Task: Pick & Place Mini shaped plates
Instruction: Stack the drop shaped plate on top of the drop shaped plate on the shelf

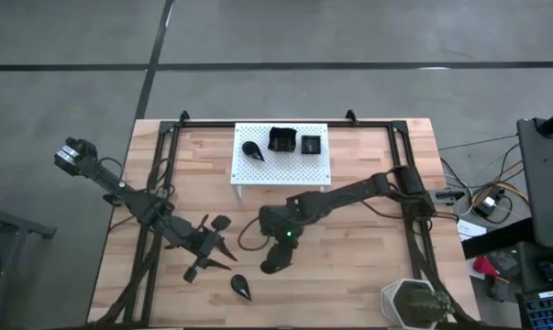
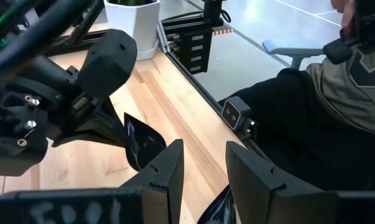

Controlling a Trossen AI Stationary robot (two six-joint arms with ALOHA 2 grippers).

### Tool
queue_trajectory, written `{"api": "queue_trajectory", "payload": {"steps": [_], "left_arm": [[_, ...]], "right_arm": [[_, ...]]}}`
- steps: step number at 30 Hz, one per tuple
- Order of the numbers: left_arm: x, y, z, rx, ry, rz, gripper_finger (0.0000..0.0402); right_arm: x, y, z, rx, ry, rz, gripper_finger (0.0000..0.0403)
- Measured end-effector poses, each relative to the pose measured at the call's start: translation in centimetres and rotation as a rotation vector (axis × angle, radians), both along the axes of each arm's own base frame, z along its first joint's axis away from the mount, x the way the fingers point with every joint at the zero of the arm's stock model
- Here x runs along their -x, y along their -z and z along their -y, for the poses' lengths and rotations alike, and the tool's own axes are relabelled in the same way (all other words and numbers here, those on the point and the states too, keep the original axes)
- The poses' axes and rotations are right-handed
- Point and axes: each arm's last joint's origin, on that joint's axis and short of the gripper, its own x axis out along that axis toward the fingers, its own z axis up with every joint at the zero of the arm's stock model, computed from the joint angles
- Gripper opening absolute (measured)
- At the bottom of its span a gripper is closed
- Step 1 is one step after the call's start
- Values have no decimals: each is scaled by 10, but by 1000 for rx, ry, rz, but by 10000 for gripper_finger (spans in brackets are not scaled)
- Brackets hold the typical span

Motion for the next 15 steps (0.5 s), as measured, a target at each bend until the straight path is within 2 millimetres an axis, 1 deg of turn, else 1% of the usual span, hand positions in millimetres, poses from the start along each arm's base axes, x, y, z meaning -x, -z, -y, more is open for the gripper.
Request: {"api": "queue_trajectory", "payload": {"steps": [5,9,12,15], "left_arm": [[0,2,0,-14,-8,1,113],[-3,8,2,-30,-12,-23,113],[-10,14,6,-49,-15,-54,113],[-20,13,12,-69,-28,-54,113]], "right_arm": [[1,-7,4,-76,7,-22,8],[0,-9,14,-128,31,-51,8],[-1,-9,24,-134,54,-51,8],[-3,-10,32,-135,68,-33,8]]}}
